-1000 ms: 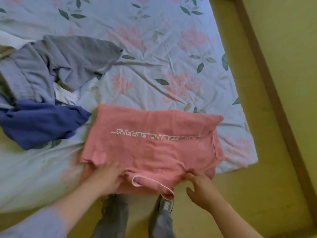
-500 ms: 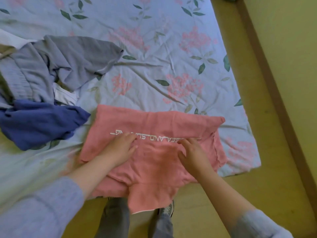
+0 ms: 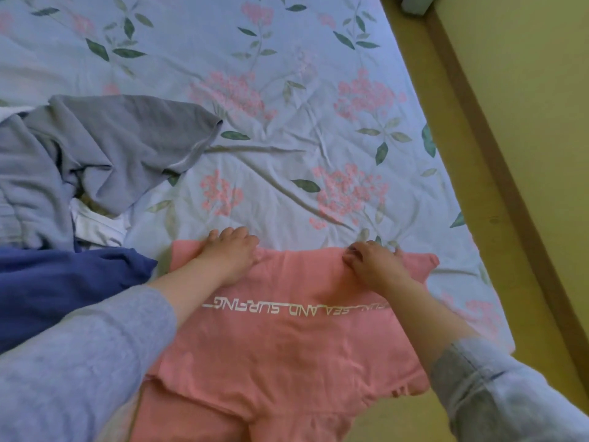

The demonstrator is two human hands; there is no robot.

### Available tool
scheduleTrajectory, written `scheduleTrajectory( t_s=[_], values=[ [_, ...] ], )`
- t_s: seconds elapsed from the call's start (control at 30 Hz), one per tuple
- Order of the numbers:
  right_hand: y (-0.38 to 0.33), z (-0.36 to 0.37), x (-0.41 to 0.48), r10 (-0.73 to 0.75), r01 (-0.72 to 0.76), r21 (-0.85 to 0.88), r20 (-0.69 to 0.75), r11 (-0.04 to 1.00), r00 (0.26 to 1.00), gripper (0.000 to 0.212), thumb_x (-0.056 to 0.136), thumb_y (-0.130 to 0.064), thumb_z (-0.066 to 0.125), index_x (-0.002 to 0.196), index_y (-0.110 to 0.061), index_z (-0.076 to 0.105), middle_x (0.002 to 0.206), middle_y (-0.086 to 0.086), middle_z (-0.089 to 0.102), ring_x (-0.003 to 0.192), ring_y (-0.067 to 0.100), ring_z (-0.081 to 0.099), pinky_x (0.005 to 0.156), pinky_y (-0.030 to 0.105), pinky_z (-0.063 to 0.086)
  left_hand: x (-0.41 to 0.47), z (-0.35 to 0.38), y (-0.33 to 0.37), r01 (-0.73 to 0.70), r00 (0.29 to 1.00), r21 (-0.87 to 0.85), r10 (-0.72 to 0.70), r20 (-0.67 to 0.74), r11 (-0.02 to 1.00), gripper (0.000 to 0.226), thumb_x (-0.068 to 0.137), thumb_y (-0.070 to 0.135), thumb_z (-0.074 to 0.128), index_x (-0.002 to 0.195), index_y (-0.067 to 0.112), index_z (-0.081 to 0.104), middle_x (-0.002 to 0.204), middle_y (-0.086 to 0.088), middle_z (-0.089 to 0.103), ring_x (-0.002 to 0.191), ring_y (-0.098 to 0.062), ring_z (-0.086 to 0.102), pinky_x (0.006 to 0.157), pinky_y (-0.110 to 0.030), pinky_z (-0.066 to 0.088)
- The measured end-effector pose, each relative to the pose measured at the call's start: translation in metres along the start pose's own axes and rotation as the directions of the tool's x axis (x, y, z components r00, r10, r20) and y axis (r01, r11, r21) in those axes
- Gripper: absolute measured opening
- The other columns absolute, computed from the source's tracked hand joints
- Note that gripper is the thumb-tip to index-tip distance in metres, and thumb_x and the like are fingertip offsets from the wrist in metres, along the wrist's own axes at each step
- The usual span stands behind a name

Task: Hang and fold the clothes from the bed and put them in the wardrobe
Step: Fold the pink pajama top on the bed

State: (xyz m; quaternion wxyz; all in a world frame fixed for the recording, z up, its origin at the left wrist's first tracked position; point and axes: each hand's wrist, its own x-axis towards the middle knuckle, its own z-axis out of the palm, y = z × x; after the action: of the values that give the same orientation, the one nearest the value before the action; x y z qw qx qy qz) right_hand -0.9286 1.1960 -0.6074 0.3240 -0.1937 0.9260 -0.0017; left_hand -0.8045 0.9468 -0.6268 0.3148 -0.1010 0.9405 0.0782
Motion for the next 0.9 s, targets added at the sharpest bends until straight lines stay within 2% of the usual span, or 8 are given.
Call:
scheduleTrajectory(
  t_s=[0.1, 0.17, 0.27, 0.4, 0.5, 0.6, 0.8, 0.9],
  values=[
    [-0.001, -0.003, 0.011, -0.021, 0.024, -0.031, 0.086, 0.999, 0.996, 0.037, 0.091, -0.038, 0.056, 0.124, -0.023, 0.054, 0.118, 0.003, 0.06, 0.115, 0.027, 0.055, 0.108, 0.047, 0.031, 0.012, -0.002, -0.01, -0.03, 0.997, 0.014, 0.029, 0.066, 0.999, 0.033, 0.093, 0.051, 0.047, 0.108, 0.022, 0.052, 0.119, -0.003, 0.052, 0.115, -0.025, 0.051, 0.099, -0.041, 0.033],
    [0.001, -0.001, 0.014, -0.083, 0.082, 0.01, 0.098, 0.997, 0.992, 0.016, 0.088, -0.036, 0.063, 0.097, -0.023, 0.059, 0.096, 0.0, 0.063, 0.1, 0.026, 0.059, 0.084, 0.035, 0.042, 0.016, -0.001, -0.018, -0.044, 0.998, -0.064, 0.047, 0.042, 0.997, 0.024, 0.093, 0.048, 0.05, 0.085, 0.025, 0.045, 0.101, 0.001, 0.053, 0.103, -0.024, 0.056, 0.09, -0.037, 0.035],
    [0.011, -0.014, 0.016, -0.134, 0.132, 0.076, 0.018, 0.988, 0.991, 0.027, 0.087, -0.034, 0.068, 0.07, -0.019, 0.054, 0.078, -0.001, 0.06, 0.084, 0.024, 0.058, 0.066, 0.034, 0.04, 0.018, -0.009, -0.033, -0.079, 0.995, -0.342, 0.054, -0.081, 0.936, 0.036, 0.092, 0.032, 0.058, 0.068, 0.025, 0.033, 0.078, 0.005, 0.045, 0.084, -0.026, 0.052, 0.074, -0.036, 0.038],
    [0.019, -0.06, 0.038, -0.18, 0.197, 0.029, -0.293, 0.98, 0.939, 0.028, 0.091, -0.032, 0.064, 0.074, -0.01, 0.058, 0.084, 0.008, 0.064, 0.084, 0.033, 0.059, 0.066, 0.037, 0.037, 0.025, -0.04, -0.031, -0.104, 0.886, -0.448, -0.122, -0.448, 0.888, 0.039, 0.09, 0.017, 0.059, 0.066, 0.026, 0.03, 0.069, 0.005, 0.041, 0.071, -0.026, 0.045, 0.061, -0.033, 0.022],
    [0.006, -0.098, 0.077, -0.154, 0.145, -0.055, -0.46, 0.988, 0.874, 0.022, 0.094, -0.033, 0.059, 0.104, -0.014, 0.064, 0.109, 0.013, 0.062, 0.104, 0.036, 0.055, 0.087, 0.042, 0.037, 0.05, -0.075, -0.02, 0.019, 0.769, -0.341, -0.232, -0.596, 0.94, 0.009, 0.087, 0.015, 0.062, 0.089, 0.018, 0.054, 0.096, -0.007, 0.056, 0.095, -0.033, 0.053, 0.068, -0.033, 0.025],
    [-0.008, -0.11, 0.102, -0.048, 0.061, 0.025, -0.368, 0.998, 0.929, 0.06, 0.095, -0.038, 0.058, 0.144, -0.012, 0.038, 0.144, 0.014, 0.042, 0.132, 0.034, 0.038, 0.107, 0.048, 0.03, 0.074, -0.083, -0.006, 0.082, 0.845, -0.322, -0.237, -0.48, 0.943, 0.043, 0.089, 0.019, 0.062, 0.129, 0.009, 0.05, 0.134, -0.015, 0.046, 0.124, -0.035, 0.04, 0.103, -0.037, 0.027],
    [0.001, -0.042, 0.069, -0.097, 0.146, 0.171, -0.265, 0.974, 0.959, 0.048, 0.097, -0.03, 0.049, 0.141, -0.012, 0.043, 0.147, 0.014, 0.037, 0.134, 0.035, 0.035, 0.107, 0.044, 0.031, 0.061, -0.04, 0.013, -0.068, 0.985, -0.227, 0.028, -0.173, 0.972, 0.068, 0.097, 0.04, 0.047, 0.155, 0.028, 0.011, 0.162, 0.001, 0.007, 0.148, -0.022, 0.01, 0.118, -0.039, 0.014],
    [0.026, -0.016, 0.057, 0.012, -0.013, 0.109, 0.006, 0.994, 1.0, 0.073, 0.095, -0.056, 0.042, 0.155, -0.032, 0.01, 0.164, -0.002, -0.001, 0.149, 0.031, 0.006, 0.114, 0.056, 0.019, 0.058, -0.025, 0.01, 0.034, 0.998, -0.155, -0.026, 0.049, 0.987, 0.074, 0.095, 0.059, 0.035, 0.152, 0.04, -0.008, 0.159, 0.011, -0.024, 0.147, -0.016, -0.021, 0.118, -0.051, 0.0]
  ],
)
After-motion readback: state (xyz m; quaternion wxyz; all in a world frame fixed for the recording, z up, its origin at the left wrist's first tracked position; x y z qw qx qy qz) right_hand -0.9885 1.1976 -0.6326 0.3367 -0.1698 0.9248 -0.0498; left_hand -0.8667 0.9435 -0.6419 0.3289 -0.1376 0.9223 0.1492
